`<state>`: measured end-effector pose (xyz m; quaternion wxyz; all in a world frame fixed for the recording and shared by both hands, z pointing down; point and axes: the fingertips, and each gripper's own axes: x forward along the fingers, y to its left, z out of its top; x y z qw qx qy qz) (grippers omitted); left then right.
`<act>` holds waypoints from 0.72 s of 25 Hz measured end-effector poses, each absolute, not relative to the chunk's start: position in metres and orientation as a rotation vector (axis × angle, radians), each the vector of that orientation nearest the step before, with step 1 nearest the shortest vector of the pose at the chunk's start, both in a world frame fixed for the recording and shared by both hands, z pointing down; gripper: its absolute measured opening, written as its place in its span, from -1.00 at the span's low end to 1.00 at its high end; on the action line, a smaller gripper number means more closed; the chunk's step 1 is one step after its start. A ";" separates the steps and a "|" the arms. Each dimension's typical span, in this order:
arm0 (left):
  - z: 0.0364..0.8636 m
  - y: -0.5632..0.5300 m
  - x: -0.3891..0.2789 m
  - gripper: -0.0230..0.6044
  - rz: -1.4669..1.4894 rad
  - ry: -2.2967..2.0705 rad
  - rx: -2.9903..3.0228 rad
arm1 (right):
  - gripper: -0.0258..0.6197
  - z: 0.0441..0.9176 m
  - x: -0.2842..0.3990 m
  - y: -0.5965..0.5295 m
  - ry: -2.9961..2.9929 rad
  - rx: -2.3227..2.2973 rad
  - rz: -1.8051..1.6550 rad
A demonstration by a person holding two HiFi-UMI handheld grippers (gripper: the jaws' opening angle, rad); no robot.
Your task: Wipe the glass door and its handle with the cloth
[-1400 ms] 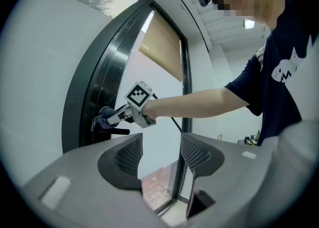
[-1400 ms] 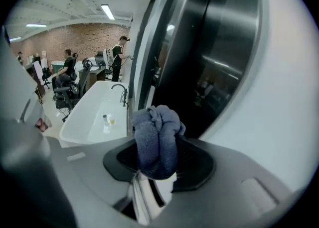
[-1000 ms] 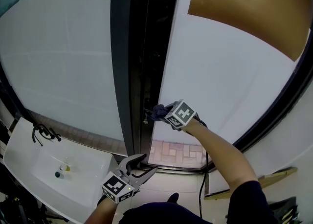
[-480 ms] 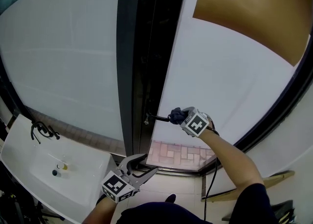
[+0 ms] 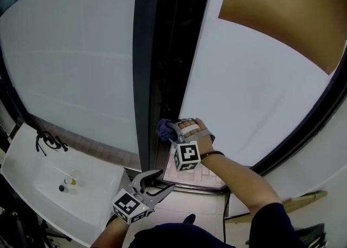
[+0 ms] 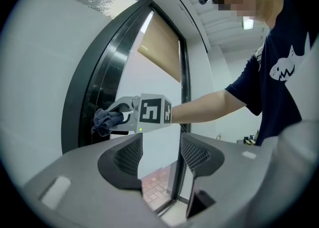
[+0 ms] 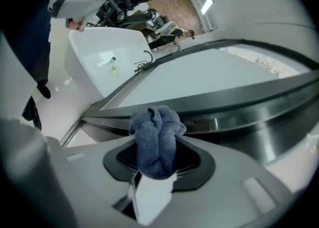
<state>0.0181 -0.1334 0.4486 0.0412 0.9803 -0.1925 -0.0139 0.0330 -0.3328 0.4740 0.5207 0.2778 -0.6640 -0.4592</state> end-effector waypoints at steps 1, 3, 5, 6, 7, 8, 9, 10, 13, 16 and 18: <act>0.451 -0.133 0.017 -0.17 -0.044 -0.595 2.999 | -0.45 0.479 0.029 -0.338 -1.551 0.650 -1.130; 0.454 -0.132 0.013 -0.17 -0.042 -0.610 2.993 | -0.45 0.489 0.026 -0.351 -1.470 0.631 -1.178; 0.455 -0.132 0.011 -0.17 -0.041 -0.629 2.984 | -0.45 0.497 0.026 -0.358 -1.412 0.607 -1.218; 0.455 -0.133 0.009 -0.17 -0.044 -0.634 2.982 | -0.45 0.499 0.026 -0.359 -1.395 0.596 -1.233; 0.455 -0.133 0.009 -0.17 -0.046 -0.638 2.982 | -0.45 0.500 0.027 -0.359 -1.382 0.588 -1.243; 0.454 -0.133 0.008 -0.17 -0.044 -0.642 2.981 | -0.45 0.501 0.029 -0.357 -1.374 0.581 -1.248; 0.453 -0.132 0.007 -0.17 -0.041 -0.647 2.980 | -0.45 0.502 0.031 -0.356 -1.369 0.575 -1.250; 0.452 -0.132 0.006 -0.17 -0.040 -0.650 2.980 | -0.45 0.503 0.035 -0.353 -1.365 0.567 -1.251; 0.453 -0.131 0.007 -0.17 -0.054 -0.643 2.986 | -0.45 0.507 0.049 -0.345 -1.335 0.540 -1.263; 0.453 -0.130 0.012 -0.17 -0.055 -0.616 2.996 | -0.45 0.508 0.070 -0.338 -1.311 0.533 -1.253; 0.453 -0.128 0.015 -0.17 -0.053 -0.601 2.996 | -0.45 0.508 0.087 -0.333 -1.300 0.537 -1.235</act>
